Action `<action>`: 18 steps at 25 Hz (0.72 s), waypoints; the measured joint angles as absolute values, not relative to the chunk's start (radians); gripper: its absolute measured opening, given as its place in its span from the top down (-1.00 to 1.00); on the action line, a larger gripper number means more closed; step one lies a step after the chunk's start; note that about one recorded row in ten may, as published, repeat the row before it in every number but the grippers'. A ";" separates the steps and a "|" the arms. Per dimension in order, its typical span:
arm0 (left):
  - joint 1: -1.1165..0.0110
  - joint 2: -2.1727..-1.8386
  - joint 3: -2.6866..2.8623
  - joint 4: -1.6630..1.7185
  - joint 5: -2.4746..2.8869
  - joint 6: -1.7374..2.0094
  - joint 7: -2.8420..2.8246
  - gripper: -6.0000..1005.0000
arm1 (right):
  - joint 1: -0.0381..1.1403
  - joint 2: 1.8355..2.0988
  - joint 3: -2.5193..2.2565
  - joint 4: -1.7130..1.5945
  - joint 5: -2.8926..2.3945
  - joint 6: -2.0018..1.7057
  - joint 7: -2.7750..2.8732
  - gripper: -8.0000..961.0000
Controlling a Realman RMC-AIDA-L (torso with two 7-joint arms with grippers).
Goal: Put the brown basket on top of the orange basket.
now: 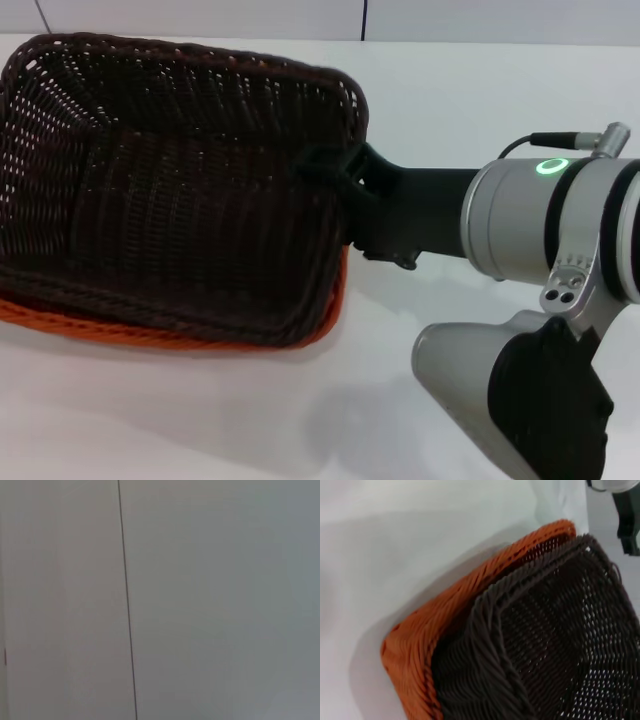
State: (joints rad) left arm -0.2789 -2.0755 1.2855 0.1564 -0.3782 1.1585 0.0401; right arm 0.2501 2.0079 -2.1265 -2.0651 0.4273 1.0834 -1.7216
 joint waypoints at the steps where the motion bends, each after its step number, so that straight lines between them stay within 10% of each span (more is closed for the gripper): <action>1: -0.281 -2.075 1.286 0.156 -0.378 1.158 0.040 -0.53 | 0.250 2.008 -2.127 -2.065 0.427 1.083 -1.722 -0.51; 18: -0.284 -2.069 1.285 0.159 -0.379 1.147 0.043 -0.53 | 0.242 2.013 -2.224 -2.070 0.472 1.172 -1.722 -0.51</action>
State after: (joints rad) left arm -0.2843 -2.0690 1.2855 0.1588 -0.3794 1.1471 0.0427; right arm 0.2419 2.0126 -2.2245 -2.0699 0.4725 1.1725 -1.7220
